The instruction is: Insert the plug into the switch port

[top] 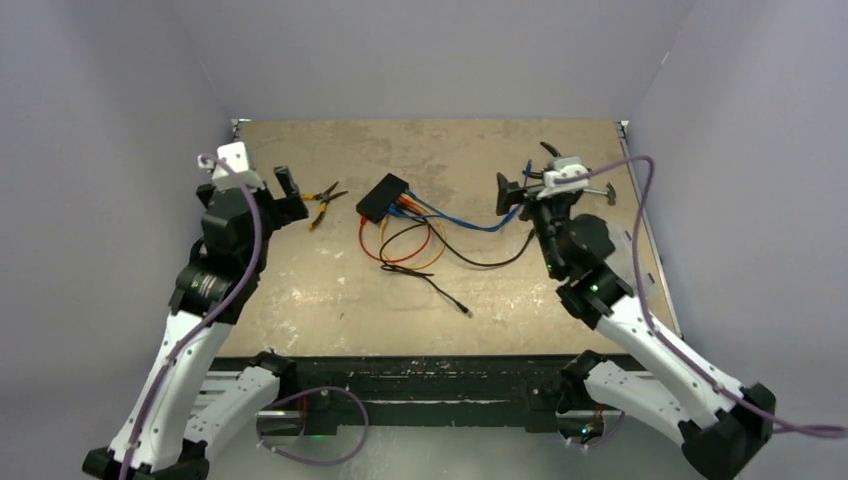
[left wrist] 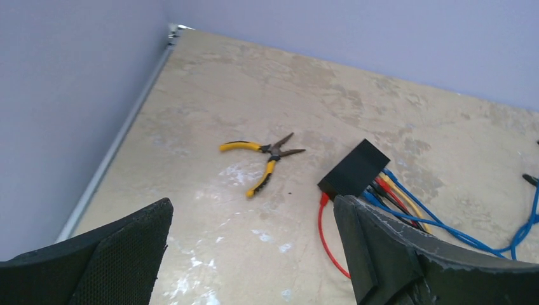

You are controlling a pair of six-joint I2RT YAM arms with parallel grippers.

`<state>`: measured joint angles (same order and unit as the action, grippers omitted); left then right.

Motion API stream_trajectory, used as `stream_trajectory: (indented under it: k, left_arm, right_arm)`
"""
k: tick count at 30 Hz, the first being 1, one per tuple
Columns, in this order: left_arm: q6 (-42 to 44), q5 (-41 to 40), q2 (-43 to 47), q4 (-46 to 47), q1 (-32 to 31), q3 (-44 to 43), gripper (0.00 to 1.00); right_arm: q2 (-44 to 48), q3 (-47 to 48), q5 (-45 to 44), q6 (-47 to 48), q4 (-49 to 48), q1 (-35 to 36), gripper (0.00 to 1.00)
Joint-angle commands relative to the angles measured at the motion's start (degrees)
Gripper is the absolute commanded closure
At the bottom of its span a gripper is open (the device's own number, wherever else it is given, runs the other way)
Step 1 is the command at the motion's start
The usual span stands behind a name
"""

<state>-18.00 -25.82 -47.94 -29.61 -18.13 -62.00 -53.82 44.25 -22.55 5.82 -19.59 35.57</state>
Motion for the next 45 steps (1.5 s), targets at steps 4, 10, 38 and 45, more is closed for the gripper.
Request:
stream_trajectory:
  k: [4, 10, 38, 45]
  left_arm:
    - [2.4, -11.2, 12.4, -6.9, -0.1, 0.0, 0.01]
    - [3.3, -12.6, 20.7, -5.2, -0.1, 4.8, 0.01]
    - [0.9, -6.4, 41.0, -6.6, -0.2, 18.4, 0.01]
    - [0.9, -6.2, 40.4, -6.5, -0.2, 18.6, 0.01]
  right_arm:
    - [17.6, -4.4, -14.8, 0.5, 9.6, 0.0, 0.02]
    - [30.4, -7.6, -18.9, -0.5, 19.1, 0.0, 0.01]
    - [53.6, -19.2, -27.1, -10.9, 20.9, 0.0, 0.01]
    - [53.6, -20.1, -25.4, -10.2, 20.1, 0.0, 0.01]
